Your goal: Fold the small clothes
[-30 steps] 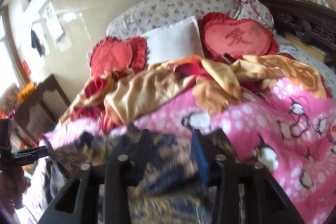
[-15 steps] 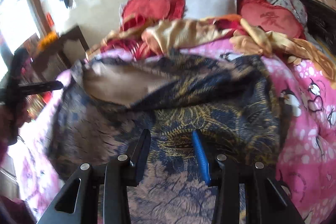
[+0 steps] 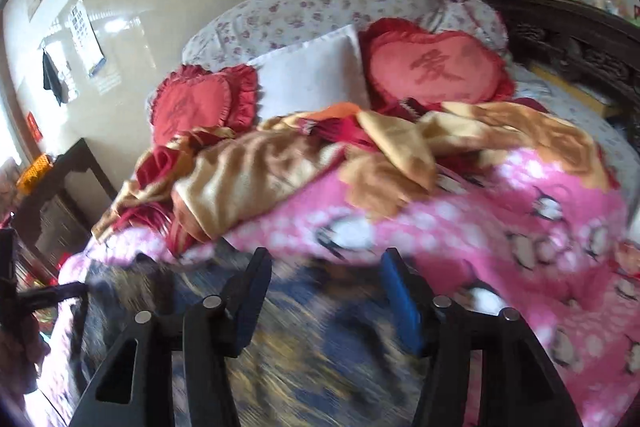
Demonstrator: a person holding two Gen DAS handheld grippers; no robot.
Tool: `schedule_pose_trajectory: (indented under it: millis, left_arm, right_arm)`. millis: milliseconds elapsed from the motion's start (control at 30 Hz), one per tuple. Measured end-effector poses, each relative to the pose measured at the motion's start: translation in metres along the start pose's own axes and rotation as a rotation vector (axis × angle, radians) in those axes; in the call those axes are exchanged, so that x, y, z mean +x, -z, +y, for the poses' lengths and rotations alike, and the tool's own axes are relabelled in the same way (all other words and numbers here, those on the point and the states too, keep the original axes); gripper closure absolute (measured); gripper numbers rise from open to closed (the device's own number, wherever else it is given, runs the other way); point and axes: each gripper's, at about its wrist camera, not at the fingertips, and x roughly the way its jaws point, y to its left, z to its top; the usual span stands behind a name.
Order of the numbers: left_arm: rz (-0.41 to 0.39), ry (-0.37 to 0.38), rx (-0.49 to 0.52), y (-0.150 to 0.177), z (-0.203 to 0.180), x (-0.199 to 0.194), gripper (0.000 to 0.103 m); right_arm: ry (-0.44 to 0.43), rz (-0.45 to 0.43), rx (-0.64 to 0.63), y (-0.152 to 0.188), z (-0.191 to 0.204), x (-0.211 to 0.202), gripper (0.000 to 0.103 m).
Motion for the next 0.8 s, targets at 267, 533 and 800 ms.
schedule_pose_trajectory:
  millis: [267,533,800]
  left_arm:
    - [0.037,0.046,-0.057,0.051,0.007,-0.021,0.059]
    - [0.081,0.090,-0.076,0.104,0.022,-0.042,0.059]
    - [0.107,0.235,-0.049,0.151,0.017,-0.048,0.059]
  right_arm:
    - [-0.038,0.104,-0.008,0.019,-0.026,0.013,0.087]
    - [0.086,0.110,0.026,0.027,-0.035,0.005,0.101]
    - [-0.078,0.143,0.016,0.090,-0.028,-0.069,0.042]
